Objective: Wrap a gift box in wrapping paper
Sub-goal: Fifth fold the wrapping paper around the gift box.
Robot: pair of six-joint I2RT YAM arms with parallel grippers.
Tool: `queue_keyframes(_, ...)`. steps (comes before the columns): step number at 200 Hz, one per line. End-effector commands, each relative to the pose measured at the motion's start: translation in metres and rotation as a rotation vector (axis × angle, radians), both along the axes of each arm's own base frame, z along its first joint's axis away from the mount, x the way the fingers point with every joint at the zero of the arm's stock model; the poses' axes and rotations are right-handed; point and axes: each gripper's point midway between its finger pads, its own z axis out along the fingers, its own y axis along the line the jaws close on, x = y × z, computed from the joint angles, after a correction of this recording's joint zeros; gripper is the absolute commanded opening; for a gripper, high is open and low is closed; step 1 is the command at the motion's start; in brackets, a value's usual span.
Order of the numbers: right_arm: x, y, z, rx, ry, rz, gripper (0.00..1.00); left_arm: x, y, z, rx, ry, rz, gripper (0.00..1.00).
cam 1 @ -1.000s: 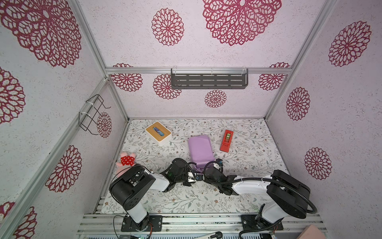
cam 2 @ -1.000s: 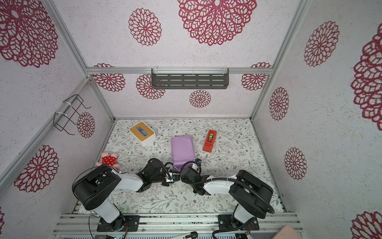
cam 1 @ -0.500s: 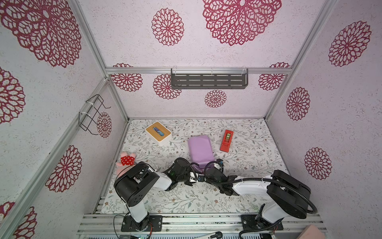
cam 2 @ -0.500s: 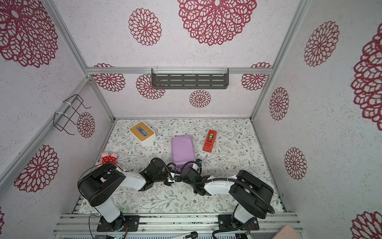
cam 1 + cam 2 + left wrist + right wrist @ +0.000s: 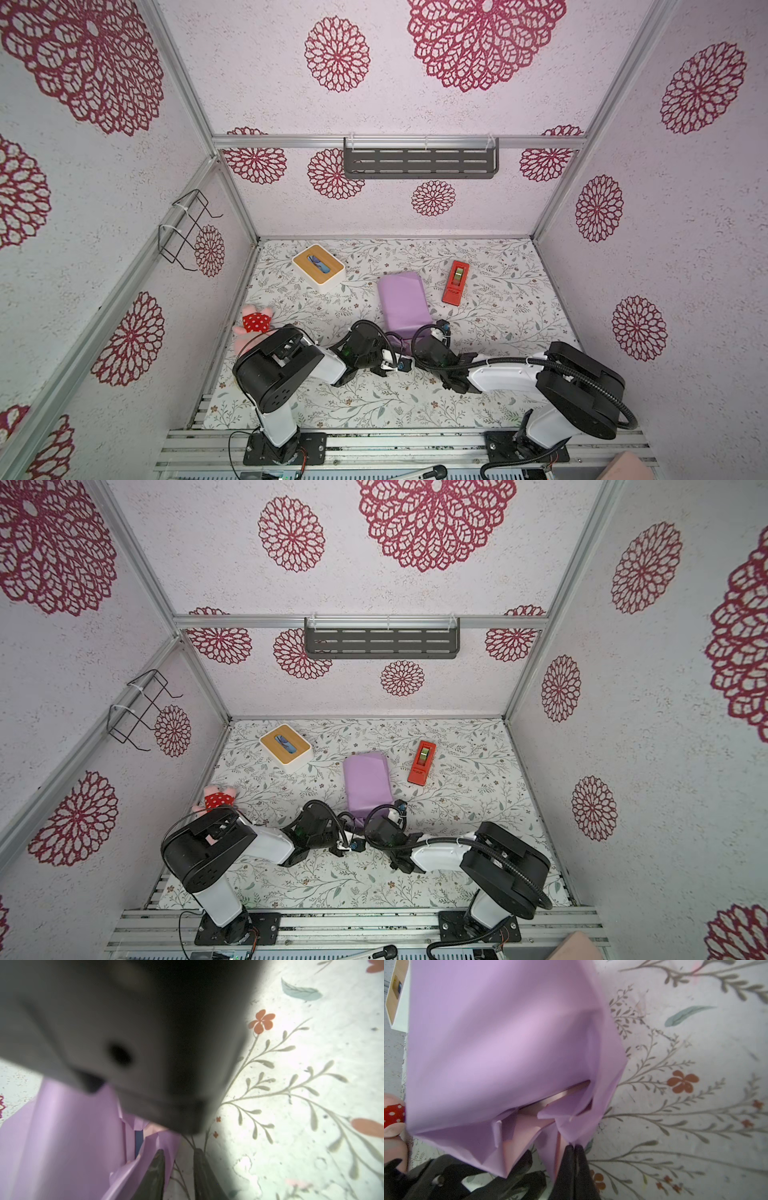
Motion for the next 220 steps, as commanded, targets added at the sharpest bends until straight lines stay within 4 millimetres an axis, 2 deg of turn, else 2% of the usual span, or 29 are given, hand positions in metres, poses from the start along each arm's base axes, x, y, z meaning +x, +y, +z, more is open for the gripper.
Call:
queue_keyframes(1, 0.006, 0.004, 0.018, 0.073, -0.027, -0.026, 0.00, -0.002, 0.004, -0.006, 0.015, -0.033, -0.019, 0.26)
queue_keyframes(30, 0.005, 0.003, 0.017, 0.078, -0.025, -0.028, 0.00, -0.003, 0.005, -0.002, -0.012, -0.041, -0.033, 0.25)
queue_keyframes(61, 0.005, 0.003, 0.017, 0.091, -0.022, -0.030, 0.00, -0.003, 0.006, -0.009, 0.009, -0.051, -0.043, 0.25)
queue_keyframes(129, 0.005, 0.004, 0.018, 0.143, -0.009, -0.040, 0.00, 0.009, 0.002, -0.014, -0.010, -0.116, -0.019, 0.23)
queue_keyframes(147, 0.004, 0.004, 0.017, 0.159, -0.004, -0.047, 0.00, 0.011, 0.005, -0.010, -0.042, -0.132, -0.005, 0.22)
queue_keyframes(163, 0.005, 0.003, 0.015, 0.179, 0.005, -0.053, 0.00, 0.010, 0.007, -0.004, -0.071, -0.136, -0.007, 0.21)
queue_keyframes(220, 0.004, 0.000, 0.012, 0.233, 0.024, -0.074, 0.00, 0.006, 0.011, -0.009, -0.044, -0.120, -0.018, 0.21)
